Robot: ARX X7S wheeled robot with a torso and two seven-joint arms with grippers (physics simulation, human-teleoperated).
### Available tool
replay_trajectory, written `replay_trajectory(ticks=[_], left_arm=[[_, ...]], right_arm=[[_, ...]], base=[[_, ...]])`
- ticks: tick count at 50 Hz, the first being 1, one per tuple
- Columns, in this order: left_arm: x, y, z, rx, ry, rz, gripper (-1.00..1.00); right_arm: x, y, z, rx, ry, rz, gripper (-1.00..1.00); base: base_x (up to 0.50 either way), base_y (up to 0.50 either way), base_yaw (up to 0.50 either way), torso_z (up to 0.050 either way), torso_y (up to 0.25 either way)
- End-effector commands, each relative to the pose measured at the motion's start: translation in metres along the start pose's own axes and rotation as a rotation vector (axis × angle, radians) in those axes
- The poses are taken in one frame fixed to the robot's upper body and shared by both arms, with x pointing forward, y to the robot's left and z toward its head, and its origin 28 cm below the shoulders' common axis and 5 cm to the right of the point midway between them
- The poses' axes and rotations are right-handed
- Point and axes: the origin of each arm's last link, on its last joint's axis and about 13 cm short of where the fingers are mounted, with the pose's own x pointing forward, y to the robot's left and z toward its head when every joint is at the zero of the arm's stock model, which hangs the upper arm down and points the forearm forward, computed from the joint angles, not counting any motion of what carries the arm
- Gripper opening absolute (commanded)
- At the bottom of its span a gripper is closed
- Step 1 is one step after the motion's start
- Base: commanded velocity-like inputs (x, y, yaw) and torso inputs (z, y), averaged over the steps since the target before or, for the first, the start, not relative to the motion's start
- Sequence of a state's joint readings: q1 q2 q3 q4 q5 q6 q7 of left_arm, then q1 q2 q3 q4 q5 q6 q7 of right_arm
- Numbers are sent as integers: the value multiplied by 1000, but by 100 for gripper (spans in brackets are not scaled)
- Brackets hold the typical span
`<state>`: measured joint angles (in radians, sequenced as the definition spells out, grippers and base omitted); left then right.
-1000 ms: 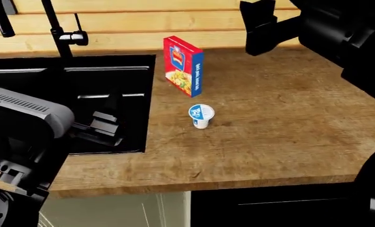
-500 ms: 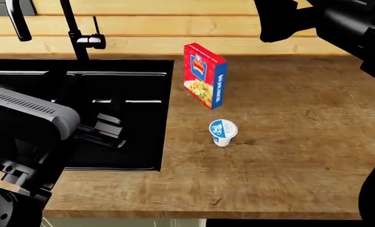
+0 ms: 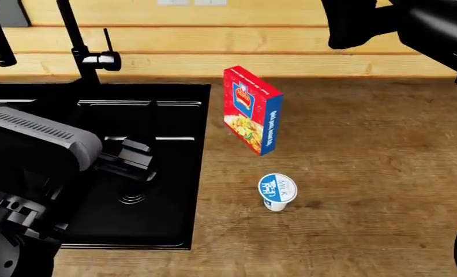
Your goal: Pick the peanut butter and yogurt from the counter and place them in the cabinets closest to them.
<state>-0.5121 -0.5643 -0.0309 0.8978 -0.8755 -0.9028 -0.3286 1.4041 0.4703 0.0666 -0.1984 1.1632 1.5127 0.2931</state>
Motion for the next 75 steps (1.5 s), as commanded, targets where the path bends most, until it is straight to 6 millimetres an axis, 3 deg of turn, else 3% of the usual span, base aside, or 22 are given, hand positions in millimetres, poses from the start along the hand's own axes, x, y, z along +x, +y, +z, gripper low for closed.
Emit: replay_trajectory(ticks=[1,32,56,75], left_arm=[[0,-1,-1,-1,0,-3,100],[-1,-1,-1,1,1,-9,100],[5,-15,-2,44,44,-124,100],[6,-27,-15,103,147,-493,100]], right_arm=[[-1,-1,0,-1,1,-3,100],[-1,0,1,28,-3,-10,100],[-3,-2,-2,35,2,-9,100],[-6,-6,-1,31,-9,-32,100]], base=[[285,3,0,0,0],[90,-55,-47,0,0],[44,0,0,0,0],[0,0,0,0,0]])
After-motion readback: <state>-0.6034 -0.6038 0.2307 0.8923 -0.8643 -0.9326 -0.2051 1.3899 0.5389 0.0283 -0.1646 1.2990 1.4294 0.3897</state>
